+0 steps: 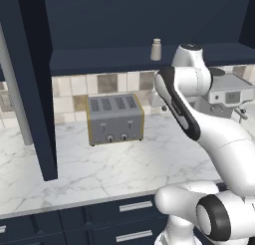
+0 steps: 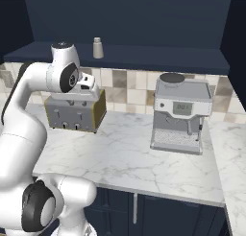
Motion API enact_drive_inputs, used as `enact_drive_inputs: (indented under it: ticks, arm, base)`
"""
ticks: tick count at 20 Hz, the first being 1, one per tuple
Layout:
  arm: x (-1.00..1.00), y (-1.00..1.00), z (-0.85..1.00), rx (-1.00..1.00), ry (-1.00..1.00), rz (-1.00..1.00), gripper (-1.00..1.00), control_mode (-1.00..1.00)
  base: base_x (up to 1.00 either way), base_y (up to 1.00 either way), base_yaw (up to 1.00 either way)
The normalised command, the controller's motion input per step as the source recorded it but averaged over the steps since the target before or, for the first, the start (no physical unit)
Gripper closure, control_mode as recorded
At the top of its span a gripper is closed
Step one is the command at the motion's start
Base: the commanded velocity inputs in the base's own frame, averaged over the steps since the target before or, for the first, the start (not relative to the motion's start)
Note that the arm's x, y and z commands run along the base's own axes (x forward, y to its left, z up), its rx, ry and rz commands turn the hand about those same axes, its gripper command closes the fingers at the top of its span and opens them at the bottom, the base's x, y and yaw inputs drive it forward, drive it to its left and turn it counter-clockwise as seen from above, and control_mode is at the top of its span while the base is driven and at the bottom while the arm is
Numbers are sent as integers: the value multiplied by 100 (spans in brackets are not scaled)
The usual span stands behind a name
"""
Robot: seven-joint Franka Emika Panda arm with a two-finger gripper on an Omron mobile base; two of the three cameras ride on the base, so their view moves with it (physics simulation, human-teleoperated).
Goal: Retrieve the shaker from the cabinet and place it next the steak on a plate on the dining table.
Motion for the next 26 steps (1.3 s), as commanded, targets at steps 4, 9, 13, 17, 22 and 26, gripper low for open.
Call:
enact_drive_inputs:
  ticks: [4,9,13,17,22,26]
  arm:
    - [-33,-3,0,0,-3,-2,-100,-100]
    - [-66,0,6,0,-26,-2,-100,-100]
    - [-56,0,17,0,-40,-1,-100,-100]
    - [-31,0,52,0,-36,0,-100,-100]
    - [-20,0,57,0,-22,0,-100,-100]
    - [-10,0,58,0,-13,0,-100,-100]
  base:
    - [0,0,0]
    - [0,0,0]
    - [0,0,0]
    - [0,0,0]
    - [0,0,0]
    - [0,0,0]
